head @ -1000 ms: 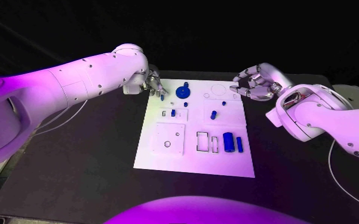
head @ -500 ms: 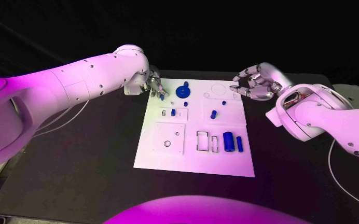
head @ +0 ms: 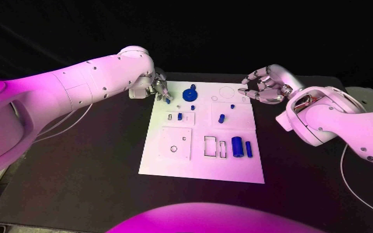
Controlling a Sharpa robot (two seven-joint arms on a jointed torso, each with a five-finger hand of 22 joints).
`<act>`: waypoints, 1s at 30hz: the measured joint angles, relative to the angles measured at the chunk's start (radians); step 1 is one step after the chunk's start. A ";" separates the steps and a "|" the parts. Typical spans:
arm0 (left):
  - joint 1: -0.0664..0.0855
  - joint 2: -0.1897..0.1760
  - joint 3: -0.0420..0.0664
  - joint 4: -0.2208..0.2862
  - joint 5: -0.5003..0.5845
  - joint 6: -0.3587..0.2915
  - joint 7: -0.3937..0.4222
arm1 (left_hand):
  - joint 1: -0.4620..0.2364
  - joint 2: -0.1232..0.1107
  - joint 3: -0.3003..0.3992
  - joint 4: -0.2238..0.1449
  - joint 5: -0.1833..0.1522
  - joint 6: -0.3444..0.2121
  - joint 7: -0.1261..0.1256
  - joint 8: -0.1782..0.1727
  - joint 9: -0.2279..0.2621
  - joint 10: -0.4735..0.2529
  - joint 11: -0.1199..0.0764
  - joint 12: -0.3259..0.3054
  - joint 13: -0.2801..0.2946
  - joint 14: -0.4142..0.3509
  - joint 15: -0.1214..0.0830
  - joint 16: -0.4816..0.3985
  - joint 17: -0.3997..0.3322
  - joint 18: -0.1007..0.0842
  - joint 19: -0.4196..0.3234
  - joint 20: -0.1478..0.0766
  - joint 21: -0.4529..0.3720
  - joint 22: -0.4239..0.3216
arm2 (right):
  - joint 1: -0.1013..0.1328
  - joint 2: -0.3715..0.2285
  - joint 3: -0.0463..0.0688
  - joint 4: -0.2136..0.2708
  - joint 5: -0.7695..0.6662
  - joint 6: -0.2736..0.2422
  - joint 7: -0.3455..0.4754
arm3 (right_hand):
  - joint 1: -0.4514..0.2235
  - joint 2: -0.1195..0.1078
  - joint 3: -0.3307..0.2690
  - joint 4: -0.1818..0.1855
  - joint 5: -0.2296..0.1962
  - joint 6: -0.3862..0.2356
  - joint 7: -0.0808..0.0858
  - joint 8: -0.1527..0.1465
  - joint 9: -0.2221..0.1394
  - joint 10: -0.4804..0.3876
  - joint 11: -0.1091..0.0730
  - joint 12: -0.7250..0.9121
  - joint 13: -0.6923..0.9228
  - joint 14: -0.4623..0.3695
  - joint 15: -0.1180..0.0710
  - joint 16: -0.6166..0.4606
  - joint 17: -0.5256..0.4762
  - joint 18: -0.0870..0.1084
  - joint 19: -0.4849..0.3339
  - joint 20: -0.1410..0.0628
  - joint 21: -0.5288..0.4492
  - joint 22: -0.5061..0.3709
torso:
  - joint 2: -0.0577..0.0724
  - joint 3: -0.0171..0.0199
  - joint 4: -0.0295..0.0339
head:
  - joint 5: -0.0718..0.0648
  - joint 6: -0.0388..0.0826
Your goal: Assemble the parts on the task board
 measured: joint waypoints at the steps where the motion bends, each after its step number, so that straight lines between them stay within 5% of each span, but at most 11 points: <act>1: 0.000 0.000 0.000 0.000 0.001 0.000 0.000 | 0.005 0.000 0.018 -0.009 -0.001 -0.004 -0.003 0.010 0.007 0.002 -0.002 0.000 -0.002 0.000 0.000 0.000 0.000 0.000 0.000 0.000 0.000 0.000 | 0.000 0.000 0.000 0.000 0.000 0.000 0.000 | 0.000 0.000 0.000 0.000 0.000 0.000 0.000 0.000 0.000 0.000 0.000 0.000 0.000 0.000 0.000 0.000 0.000 0.000 0.000 0.000 0.000 0.000 | 0.000 0.0000 -0.0001 | 0.000 0.000; 7: 0.000 0.000 0.000 -0.001 0.011 -0.002 0.001 | 0.025 -0.001 0.079 0.002 -0.018 -0.023 -0.005 0.061 0.014 0.009 -0.005 0.000 -0.007 0.000 0.000 0.000 0.000 0.000 0.004 -0.004 0.000 0.005 | 0.000 0.000 0.000 0.000 0.000 0.000 0.000 | 0.000 0.000 0.000 0.000 0.000 0.000 0.000 0.000 0.000 0.000 0.000 0.000 0.000 0.000 0.000 0.000 0.000 0.000 0.000 0.000 0.000 0.000 | 0.000 0.0000 -0.0003 | 0.000 -0.002; 17: 0.000 -0.029 0.000 0.027 0.035 -0.026 0.002 | 0.015 -0.003 0.098 0.021 -0.019 -0.027 -0.001 0.088 0.024 0.036 -0.010 0.024 0.012 0.000 0.000 0.000 0.000 0.000 0.004 -0.004 0.004 0.008 | 0.000 0.000 0.000 0.000 0.000 0.000 0.000 | 0.000 0.000 0.000 0.000 0.000 0.000 0.000 0.000 0.001 0.000 0.000 0.000 0.000 0.000 0.000 0.000 0.000 0.000 0.000 0.000 0.000 0.000 | -0.001 0.0003 0.0003 | 0.001 -0.004; 21: 0.000 -0.072 0.000 0.086 0.052 -0.048 0.003 | -0.004 -0.016 0.125 0.010 -0.021 -0.027 -0.001 0.099 0.071 0.047 -0.010 0.038 0.025 0.000 0.000 0.000 0.000 0.000 0.004 -0.004 0.004 0.013 | 0.000 -0.001 0.000 0.000 0.000 0.001 0.000 | 0.000 0.000 0.000 0.000 0.000 0.000 0.000 0.000 0.001 0.000 0.000 0.000 0.000 0.000 0.000 0.000 0.000 0.000 0.000 0.000 0.000 0.000 | -0.002 0.0004 0.0011 | 0.003 -0.003; 30: 0.000 -0.177 0.002 0.267 0.080 -0.137 0.008 | -0.039 -0.043 0.168 -0.002 -0.023 -0.017 -0.010 0.116 0.078 0.075 -0.018 0.067 0.054 0.000 -0.007 0.000 0.000 0.000 0.009 -0.009 0.015 0.027 | 0.000 -0.004 0.000 0.001 0.000 0.001 0.000 | 0.000 0.000 0.000 0.000 0.006 0.000 0.000 0.004 0.001 0.000 0.000 0.000 0.001 0.000 0.000 0.000 0.000 0.000 0.004 -0.004 0.000 0.000 | -0.003 0.0010 0.0037 | 0.010 -0.001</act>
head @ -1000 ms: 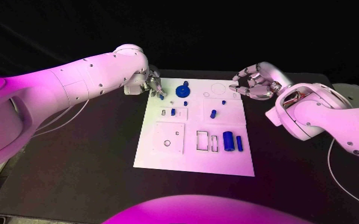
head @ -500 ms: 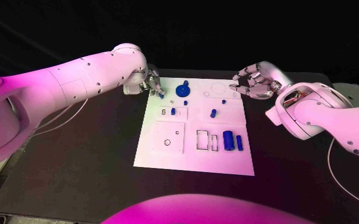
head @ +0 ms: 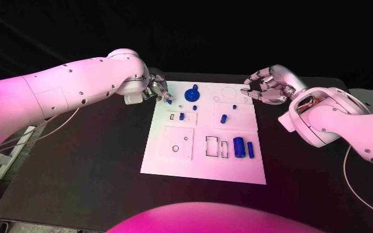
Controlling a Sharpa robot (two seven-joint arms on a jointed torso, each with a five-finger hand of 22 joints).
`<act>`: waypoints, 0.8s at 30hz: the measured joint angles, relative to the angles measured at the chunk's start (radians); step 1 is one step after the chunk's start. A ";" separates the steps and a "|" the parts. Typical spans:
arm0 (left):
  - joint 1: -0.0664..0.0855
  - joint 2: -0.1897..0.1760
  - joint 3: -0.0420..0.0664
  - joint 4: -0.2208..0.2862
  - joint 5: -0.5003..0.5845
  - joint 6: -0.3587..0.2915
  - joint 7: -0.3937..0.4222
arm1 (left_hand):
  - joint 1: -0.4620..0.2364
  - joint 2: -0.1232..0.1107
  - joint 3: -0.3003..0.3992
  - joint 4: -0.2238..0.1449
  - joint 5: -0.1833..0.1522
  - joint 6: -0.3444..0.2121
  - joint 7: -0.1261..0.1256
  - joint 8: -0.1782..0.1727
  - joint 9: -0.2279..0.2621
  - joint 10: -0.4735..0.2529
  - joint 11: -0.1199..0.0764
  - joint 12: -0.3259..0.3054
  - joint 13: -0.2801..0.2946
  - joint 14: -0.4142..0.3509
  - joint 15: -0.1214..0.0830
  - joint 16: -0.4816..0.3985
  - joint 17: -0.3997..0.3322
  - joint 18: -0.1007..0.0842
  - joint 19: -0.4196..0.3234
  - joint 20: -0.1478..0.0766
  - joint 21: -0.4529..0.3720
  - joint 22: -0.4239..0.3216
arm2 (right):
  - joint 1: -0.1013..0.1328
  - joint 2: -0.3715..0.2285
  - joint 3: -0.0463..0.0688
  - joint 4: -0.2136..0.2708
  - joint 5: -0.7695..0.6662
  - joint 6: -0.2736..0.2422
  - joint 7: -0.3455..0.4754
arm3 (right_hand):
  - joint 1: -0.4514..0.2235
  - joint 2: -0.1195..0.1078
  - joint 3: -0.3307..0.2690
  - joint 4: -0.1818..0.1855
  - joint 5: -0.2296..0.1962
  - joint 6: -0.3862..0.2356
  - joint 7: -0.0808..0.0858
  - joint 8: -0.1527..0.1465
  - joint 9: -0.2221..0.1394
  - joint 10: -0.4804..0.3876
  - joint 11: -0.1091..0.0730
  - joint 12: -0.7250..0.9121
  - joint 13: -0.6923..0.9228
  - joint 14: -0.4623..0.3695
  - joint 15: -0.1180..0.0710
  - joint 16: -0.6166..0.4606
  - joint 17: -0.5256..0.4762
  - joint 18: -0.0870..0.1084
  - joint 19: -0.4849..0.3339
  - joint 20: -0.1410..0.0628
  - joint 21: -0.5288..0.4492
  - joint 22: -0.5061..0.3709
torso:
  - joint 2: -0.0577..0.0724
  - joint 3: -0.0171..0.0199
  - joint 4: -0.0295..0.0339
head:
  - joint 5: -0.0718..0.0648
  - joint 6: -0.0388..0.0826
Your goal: Assemble the parts on the task board
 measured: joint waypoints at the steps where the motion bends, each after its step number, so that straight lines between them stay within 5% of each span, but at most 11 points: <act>1: -0.001 -0.007 0.000 0.014 0.001 -0.011 0.002 | -0.001 -0.001 0.002 0.002 0.000 0.002 -0.002 0.000 0.000 0.002 -0.002 0.003 0.002 0.000 0.000 0.000 0.000 0.000 0.002 -0.002 0.001 0.001 | 0.000 0.000 0.000 0.000 0.000 0.000 0.000 | 0.000 0.000 0.000 0.000 0.000 0.000 0.000 0.000 0.000 0.000 0.000 0.000 0.000 0.000 0.000 0.000 0.000 0.000 0.000 0.000 0.000 0.000 | 0.000 -0.0001 0.0004 | 0.001 0.000; 12: -0.042 -0.088 -0.001 0.163 -0.031 -0.132 0.026 | -0.026 -0.018 0.043 -0.015 0.007 0.010 -0.006 0.011 0.000 0.021 -0.007 0.022 0.022 -0.004 -0.004 0.000 0.000 0.000 0.005 -0.005 0.005 0.011 | -0.003 0.000 0.000 -0.001 0.001 0.000 0.000 | 0.000 0.000 0.000 0.000 0.000 0.000 0.000 0.000 0.000 0.000 0.000 0.000 0.000 0.000 0.000 0.000 0.000 0.000 0.000 0.000 0.000 0.000 | 0.001 -0.0003 0.0013 | 0.005 -0.004; 24: -0.086 -0.102 -0.002 0.201 -0.086 -0.173 0.041 | -0.030 -0.022 0.043 -0.015 0.007 0.013 -0.008 0.011 0.000 0.026 -0.005 0.022 0.027 -0.004 -0.003 0.000 0.000 0.000 0.005 -0.005 0.005 0.012 | -0.004 0.000 0.000 -0.001 0.001 0.001 0.001 | 0.000 0.000 0.000 0.000 0.000 0.000 0.000 0.000 0.000 0.000 0.000 0.000 0.000 0.000 0.000 0.000 0.000 0.000 0.000 0.000 0.000 0.000 | 0.001 -0.0007 0.0000 | 0.009 -0.009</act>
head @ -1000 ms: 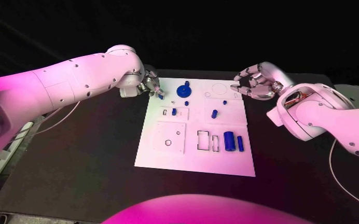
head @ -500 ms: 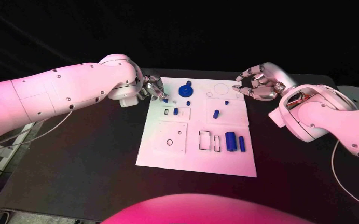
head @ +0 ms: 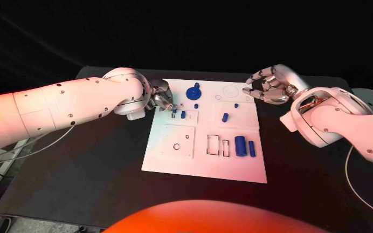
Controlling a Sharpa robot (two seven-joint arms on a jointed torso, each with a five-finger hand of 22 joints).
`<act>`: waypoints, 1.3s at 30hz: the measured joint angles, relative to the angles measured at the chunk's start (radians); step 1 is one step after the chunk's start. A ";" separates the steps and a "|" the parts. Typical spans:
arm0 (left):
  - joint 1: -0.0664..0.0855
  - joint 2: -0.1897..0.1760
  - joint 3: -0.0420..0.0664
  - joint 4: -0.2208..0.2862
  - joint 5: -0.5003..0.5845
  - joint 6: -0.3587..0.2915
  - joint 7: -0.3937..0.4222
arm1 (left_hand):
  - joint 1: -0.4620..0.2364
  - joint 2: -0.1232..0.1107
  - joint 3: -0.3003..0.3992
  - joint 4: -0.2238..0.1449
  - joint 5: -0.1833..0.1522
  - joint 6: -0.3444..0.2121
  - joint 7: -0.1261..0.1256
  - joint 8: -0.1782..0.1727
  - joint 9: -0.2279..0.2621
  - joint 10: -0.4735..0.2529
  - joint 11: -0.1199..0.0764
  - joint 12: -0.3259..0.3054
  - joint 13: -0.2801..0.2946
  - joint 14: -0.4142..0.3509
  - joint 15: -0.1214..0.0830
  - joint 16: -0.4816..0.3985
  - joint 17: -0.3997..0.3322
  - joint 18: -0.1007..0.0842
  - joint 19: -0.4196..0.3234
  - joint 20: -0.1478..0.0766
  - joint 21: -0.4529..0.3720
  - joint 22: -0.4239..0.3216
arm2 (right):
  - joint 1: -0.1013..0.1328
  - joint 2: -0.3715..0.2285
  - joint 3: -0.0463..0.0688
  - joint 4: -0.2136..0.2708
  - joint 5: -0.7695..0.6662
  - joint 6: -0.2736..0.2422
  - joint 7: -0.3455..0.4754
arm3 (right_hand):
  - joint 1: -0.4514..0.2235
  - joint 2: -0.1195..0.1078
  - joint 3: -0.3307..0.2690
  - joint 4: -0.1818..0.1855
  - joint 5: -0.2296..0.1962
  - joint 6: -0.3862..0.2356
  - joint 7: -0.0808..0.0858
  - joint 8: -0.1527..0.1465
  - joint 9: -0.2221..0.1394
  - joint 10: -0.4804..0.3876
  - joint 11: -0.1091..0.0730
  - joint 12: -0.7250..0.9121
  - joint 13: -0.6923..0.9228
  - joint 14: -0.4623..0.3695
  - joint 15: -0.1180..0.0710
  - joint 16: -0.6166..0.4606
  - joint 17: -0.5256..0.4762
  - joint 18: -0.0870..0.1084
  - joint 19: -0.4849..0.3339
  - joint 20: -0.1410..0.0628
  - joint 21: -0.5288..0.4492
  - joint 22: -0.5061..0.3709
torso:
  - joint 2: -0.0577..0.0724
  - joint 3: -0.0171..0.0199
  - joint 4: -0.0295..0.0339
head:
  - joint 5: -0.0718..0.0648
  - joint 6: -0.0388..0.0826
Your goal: Assemble the parts on the task board
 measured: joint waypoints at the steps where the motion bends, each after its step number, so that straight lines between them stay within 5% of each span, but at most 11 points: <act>1: -0.003 0.000 0.000 0.000 -0.004 0.000 0.001 | 0.000 0.000 0.000 0.000 0.000 0.000 0.000 0.000 0.000 0.000 0.000 0.000 0.000 0.000 0.000 0.000 0.000 0.000 0.000 0.000 0.000 0.000 | 0.000 0.000 0.000 0.000 0.000 0.000 0.000 | 0.000 0.000 0.000 0.000 0.000 0.000 0.000 0.000 0.000 0.000 0.000 0.000 0.000 0.000 0.000 0.000 0.000 0.000 0.000 0.000 0.000 0.000 | 0.000 0.0001 0.0000 | 0.000 0.000; 9: -0.015 0.004 -0.001 -0.005 -0.038 0.003 0.003 | -0.003 -0.003 0.003 0.003 -0.001 0.001 0.001 0.000 0.000 0.000 0.000 0.000 -0.001 0.000 0.000 0.000 0.000 0.000 0.000 0.000 0.000 0.000 | -0.001 0.000 0.000 0.000 0.000 0.000 0.000 | 0.000 0.000 0.000 0.000 0.000 0.000 0.000 0.000 0.001 0.000 0.000 0.000 0.000 0.000 0.000 0.000 0.001 0.000 0.000 0.000 0.000 0.000 | 0.000 0.0001 0.0000 | -0.002 -0.002; 35: -0.018 0.018 -0.003 -0.021 -0.084 0.055 -0.004 | -0.010 -0.010 0.004 0.001 -0.002 0.002 0.002 0.000 -0.002 0.000 0.000 0.005 0.001 0.004 -0.004 0.000 0.000 0.000 0.000 0.000 0.000 0.001 | -0.002 -0.001 0.000 0.000 0.000 0.000 0.001 | 0.000 0.000 0.000 0.000 0.000 0.000 0.000 0.000 0.002 0.000 0.000 0.000 0.000 0.000 0.000 0.000 0.000 0.000 0.000 0.000 0.000 0.001 | 0.000 0.0001 0.0000 | 0.000 -0.008; 39: -0.018 0.018 -0.003 -0.022 -0.085 0.060 -0.005 | -0.010 -0.010 0.039 -0.033 -0.003 0.001 0.003 -0.001 -0.003 0.000 0.001 0.005 0.001 0.004 -0.004 0.000 0.000 0.000 0.000 0.000 0.000 0.001 | -0.003 -0.001 0.000 0.000 0.000 0.000 0.001 | 0.000 0.000 0.000 0.000 0.000 0.000 0.000 0.000 0.002 0.000 0.000 0.000 0.000 0.000 0.000 0.000 0.000 0.000 0.000 0.000 0.000 0.001 | 0.000 0.0002 -0.0002 | 0.000 -0.008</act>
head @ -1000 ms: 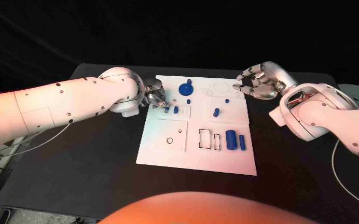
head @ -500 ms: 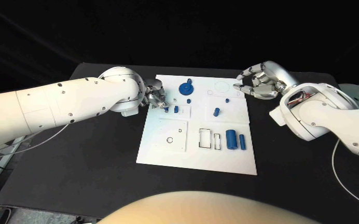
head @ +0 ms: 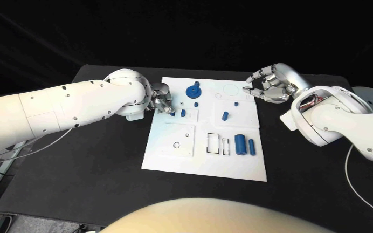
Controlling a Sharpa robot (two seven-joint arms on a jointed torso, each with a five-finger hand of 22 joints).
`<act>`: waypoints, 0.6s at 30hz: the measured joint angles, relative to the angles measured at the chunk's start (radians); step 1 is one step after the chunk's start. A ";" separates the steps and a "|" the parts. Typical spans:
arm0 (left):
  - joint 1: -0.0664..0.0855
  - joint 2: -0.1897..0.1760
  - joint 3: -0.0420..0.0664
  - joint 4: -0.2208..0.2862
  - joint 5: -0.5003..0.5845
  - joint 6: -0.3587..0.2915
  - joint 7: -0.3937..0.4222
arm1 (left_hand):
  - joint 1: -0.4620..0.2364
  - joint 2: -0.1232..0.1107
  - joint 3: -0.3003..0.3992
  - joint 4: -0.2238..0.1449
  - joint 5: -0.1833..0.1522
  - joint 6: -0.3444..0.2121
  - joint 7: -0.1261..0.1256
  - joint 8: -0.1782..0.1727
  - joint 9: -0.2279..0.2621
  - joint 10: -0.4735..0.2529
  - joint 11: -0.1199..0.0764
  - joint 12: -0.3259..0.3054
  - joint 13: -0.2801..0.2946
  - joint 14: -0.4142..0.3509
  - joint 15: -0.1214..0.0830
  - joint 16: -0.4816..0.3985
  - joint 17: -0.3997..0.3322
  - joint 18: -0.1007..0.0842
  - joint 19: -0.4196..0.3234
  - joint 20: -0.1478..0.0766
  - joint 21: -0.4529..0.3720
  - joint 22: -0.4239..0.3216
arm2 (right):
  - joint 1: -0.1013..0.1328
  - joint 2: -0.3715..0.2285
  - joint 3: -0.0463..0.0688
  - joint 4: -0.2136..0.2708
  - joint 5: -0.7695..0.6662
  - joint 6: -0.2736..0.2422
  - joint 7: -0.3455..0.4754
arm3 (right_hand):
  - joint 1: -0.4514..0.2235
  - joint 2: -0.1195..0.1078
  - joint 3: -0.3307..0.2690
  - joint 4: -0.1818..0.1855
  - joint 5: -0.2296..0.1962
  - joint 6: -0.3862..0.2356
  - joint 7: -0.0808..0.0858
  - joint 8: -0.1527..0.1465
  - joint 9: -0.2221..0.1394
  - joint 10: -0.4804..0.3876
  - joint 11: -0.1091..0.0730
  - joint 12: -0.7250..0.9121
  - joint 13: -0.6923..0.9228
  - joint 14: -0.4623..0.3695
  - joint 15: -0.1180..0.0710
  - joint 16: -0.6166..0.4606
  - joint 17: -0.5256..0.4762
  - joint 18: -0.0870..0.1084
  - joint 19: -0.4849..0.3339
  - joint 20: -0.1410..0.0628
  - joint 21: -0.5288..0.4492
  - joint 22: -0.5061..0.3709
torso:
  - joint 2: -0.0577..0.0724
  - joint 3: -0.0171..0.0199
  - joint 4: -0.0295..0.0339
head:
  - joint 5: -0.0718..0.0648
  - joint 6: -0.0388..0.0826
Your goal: Assemble the parts on the task board
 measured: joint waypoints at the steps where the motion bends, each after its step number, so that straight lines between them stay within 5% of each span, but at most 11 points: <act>1: 0.000 0.000 0.000 0.000 0.000 0.001 0.000 | 0.000 0.000 0.000 0.000 0.001 0.000 0.000 0.000 0.000 0.000 0.000 0.000 0.000 0.000 0.000 0.000 0.000 0.000 0.000 0.000 0.000 0.000 | 0.000 0.000 0.000 0.000 0.000 0.000 0.000 | 0.000 0.000 0.000 0.000 0.000 0.000 0.000 0.000 0.000 0.000 0.000 0.000 0.000 0.000 0.000 0.000 0.000 0.000 0.000 0.000 0.000 0.000 | 0.000 0.0000 0.0000 | 0.000 0.000; 18: 0.001 0.006 0.000 -0.004 -0.003 0.008 -0.005 | 0.000 0.000 0.000 0.000 0.004 0.006 0.000 0.005 0.002 0.001 0.002 0.000 0.000 0.000 0.000 0.000 0.000 0.000 0.000 0.000 0.000 0.000 | 0.000 -0.001 0.000 0.000 0.000 0.000 0.000 | 0.000 0.000 0.000 0.000 0.000 0.000 0.000 0.000 0.000 0.000 0.000 0.000 0.000 0.000 0.000 0.000 0.000 0.000 0.000 0.000 0.000 0.000 | 0.000 0.0004 -0.0004 | -0.001 -0.004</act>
